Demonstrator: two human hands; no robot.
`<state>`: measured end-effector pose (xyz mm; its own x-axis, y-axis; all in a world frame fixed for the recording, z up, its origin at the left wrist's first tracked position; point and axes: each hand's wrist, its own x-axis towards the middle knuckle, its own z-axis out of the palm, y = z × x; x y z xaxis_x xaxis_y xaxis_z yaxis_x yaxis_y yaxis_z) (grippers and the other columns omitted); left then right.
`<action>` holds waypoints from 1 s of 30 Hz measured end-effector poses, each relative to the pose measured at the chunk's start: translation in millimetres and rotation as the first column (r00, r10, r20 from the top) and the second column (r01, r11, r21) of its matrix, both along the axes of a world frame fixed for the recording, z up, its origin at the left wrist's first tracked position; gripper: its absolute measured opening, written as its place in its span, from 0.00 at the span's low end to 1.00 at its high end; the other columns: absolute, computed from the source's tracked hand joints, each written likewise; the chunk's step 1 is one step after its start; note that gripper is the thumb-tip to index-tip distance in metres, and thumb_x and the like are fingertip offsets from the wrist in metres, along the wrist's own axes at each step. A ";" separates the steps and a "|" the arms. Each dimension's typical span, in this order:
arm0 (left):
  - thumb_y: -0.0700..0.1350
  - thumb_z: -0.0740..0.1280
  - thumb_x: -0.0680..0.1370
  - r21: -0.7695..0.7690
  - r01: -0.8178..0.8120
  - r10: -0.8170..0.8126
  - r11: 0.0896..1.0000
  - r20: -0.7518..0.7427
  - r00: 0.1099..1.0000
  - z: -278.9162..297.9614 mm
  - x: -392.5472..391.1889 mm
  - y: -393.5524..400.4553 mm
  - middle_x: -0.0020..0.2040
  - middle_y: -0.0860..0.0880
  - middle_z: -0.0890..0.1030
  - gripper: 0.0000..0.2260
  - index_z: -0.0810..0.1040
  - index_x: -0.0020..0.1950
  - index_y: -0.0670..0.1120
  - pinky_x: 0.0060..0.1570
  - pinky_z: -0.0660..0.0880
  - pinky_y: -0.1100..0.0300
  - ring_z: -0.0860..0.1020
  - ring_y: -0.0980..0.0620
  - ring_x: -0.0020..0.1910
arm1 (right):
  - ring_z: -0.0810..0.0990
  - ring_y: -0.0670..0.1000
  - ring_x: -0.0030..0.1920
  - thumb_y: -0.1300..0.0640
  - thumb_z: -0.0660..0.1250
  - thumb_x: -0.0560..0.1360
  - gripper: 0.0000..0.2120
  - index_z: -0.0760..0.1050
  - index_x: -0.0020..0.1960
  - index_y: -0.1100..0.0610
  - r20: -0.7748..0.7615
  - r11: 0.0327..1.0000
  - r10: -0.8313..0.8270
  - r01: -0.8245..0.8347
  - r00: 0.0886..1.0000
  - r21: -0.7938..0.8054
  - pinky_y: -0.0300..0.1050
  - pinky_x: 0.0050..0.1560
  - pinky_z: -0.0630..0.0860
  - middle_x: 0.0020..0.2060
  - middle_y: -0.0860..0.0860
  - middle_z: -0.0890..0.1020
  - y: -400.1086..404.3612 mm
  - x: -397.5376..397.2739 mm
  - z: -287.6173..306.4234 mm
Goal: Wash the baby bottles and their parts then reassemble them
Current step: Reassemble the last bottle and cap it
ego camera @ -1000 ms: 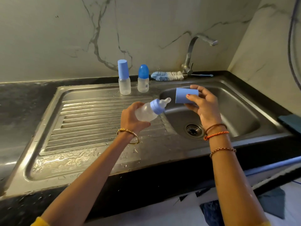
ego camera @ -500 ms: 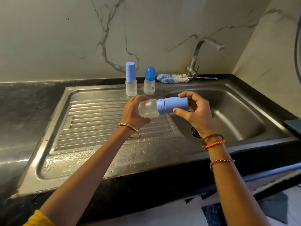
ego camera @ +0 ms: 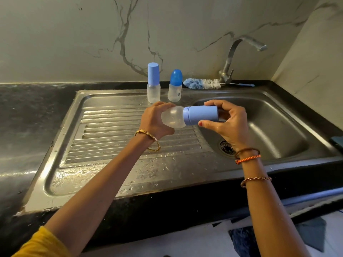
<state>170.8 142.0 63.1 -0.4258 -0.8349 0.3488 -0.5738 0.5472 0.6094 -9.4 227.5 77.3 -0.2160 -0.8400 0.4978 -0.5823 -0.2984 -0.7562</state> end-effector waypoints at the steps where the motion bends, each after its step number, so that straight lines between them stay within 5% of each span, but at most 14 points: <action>1: 0.39 0.79 0.60 0.003 -0.002 0.002 1.000 0.002 1.000 0.3 -0.2 -0.7 0.57 0.44 0.79 0.30 0.77 0.62 0.44 0.55 0.71 0.57 0.76 0.46 0.54 | 0.76 0.46 0.54 0.63 0.77 0.63 0.21 0.76 0.54 0.57 0.000 1.000 0.000 0.000 1.000 0.007 0.31 0.47 0.76 0.52 0.48 0.78 -0.9 -0.6 0.6; 12: 0.39 0.79 0.60 -0.023 -0.045 0.044 0.999 -0.041 0.998 -4.2 -5.7 -3.6 0.54 0.45 0.80 0.28 0.79 0.59 0.46 0.49 0.68 0.62 0.76 0.47 0.52 | 0.77 0.48 0.54 0.62 0.77 0.63 0.20 0.77 0.54 0.59 0.028 0.999 -0.017 0.016 0.999 0.050 0.35 0.47 0.78 0.51 0.50 0.78 -10.9 -7.2 -5.1; 17: 0.41 0.78 0.61 -0.061 -0.085 0.080 0.995 -0.079 0.994 -9.7 -17.3 -1.7 0.56 0.47 0.79 0.28 0.78 0.60 0.47 0.50 0.66 0.62 0.76 0.48 0.54 | 0.82 0.49 0.37 0.54 0.75 0.66 0.15 0.78 0.45 0.64 0.207 0.964 -0.266 0.255 0.941 0.080 0.51 0.36 0.81 0.37 0.52 0.80 -18.9 6.9 -7.3; 21: 0.40 0.78 0.61 -0.035 -0.099 0.095 0.994 -0.102 0.990 -21.8 -23.5 1.2 0.57 0.47 0.79 0.29 0.78 0.61 0.48 0.49 0.66 0.62 0.76 0.47 0.54 | 0.80 0.47 0.30 0.48 0.74 0.67 0.18 0.77 0.40 0.64 0.274 0.914 -0.401 0.362 0.874 0.181 0.54 0.33 0.81 0.32 0.50 0.79 -26.9 17.2 -9.5; 25: 0.41 0.78 0.61 0.037 -0.125 0.129 0.991 -0.133 0.983 -32.3 -27.8 -0.7 0.57 0.47 0.78 0.30 0.77 0.62 0.46 0.46 0.64 0.64 0.74 0.51 0.51 | 0.80 0.45 0.31 0.47 0.71 0.70 0.14 0.75 0.44 0.58 0.341 0.922 -0.359 0.273 0.869 0.276 0.43 0.33 0.81 0.35 0.49 0.79 -33.5 19.1 -2.5; 27: 0.40 0.79 0.60 0.158 -0.116 0.155 0.981 -0.262 0.953 -36.0 -28.7 -5.6 0.54 0.46 0.79 0.30 0.77 0.61 0.45 0.44 0.66 0.66 0.73 0.54 0.49 | 0.80 0.46 0.35 0.46 0.68 0.72 0.15 0.75 0.49 0.57 0.448 0.947 -0.255 0.129 0.857 0.293 0.38 0.34 0.80 0.40 0.52 0.80 -34.9 17.9 1.2; 30: 0.36 0.79 0.59 0.317 -0.024 0.167 0.948 -0.434 0.885 -39.7 -28.1 -11.9 0.49 0.49 0.78 0.29 0.77 0.60 0.43 0.39 0.68 0.76 0.74 0.53 0.48 | 0.81 0.51 0.44 0.39 0.60 0.72 0.21 0.74 0.53 0.55 0.636 0.953 -0.100 -0.110 0.765 0.283 0.42 0.42 0.79 0.46 0.55 0.81 -37.1 15.9 1.7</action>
